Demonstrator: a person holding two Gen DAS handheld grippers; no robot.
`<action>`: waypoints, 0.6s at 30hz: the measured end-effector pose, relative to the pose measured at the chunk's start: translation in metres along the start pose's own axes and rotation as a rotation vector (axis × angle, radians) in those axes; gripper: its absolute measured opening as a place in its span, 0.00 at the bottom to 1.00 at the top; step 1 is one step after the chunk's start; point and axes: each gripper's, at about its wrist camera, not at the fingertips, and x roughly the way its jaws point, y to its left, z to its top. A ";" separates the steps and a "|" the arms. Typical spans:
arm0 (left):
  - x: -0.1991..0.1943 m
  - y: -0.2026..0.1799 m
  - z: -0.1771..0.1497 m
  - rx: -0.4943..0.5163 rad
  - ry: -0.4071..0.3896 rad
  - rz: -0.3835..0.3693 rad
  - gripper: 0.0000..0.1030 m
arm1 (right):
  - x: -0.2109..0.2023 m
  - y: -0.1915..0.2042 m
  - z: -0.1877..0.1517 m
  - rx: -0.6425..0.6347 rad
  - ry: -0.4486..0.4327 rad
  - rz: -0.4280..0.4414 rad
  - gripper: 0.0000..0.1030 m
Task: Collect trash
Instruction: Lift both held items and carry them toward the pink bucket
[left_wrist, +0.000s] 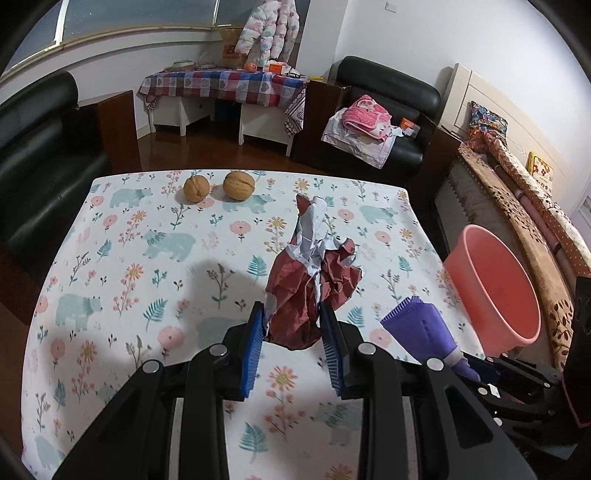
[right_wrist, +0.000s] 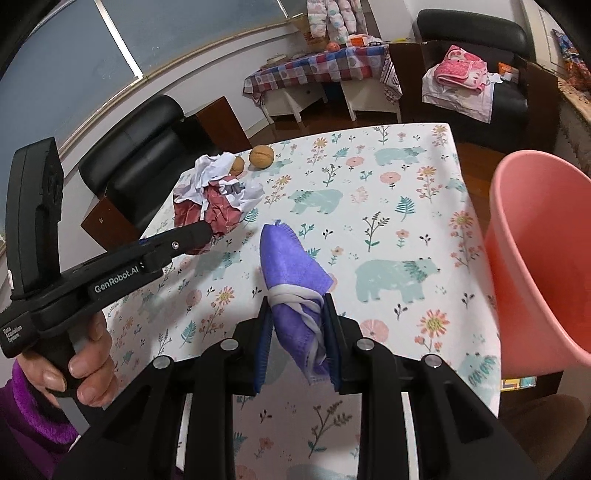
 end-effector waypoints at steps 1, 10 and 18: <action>-0.002 -0.002 -0.001 0.001 0.000 0.001 0.29 | -0.002 0.000 -0.001 0.003 -0.005 -0.002 0.25; -0.022 -0.018 -0.009 0.017 -0.036 0.028 0.29 | -0.016 -0.004 -0.004 0.021 -0.040 0.011 0.26; -0.035 -0.027 -0.017 0.033 -0.064 0.062 0.29 | -0.025 -0.007 -0.009 0.029 -0.057 0.017 0.26</action>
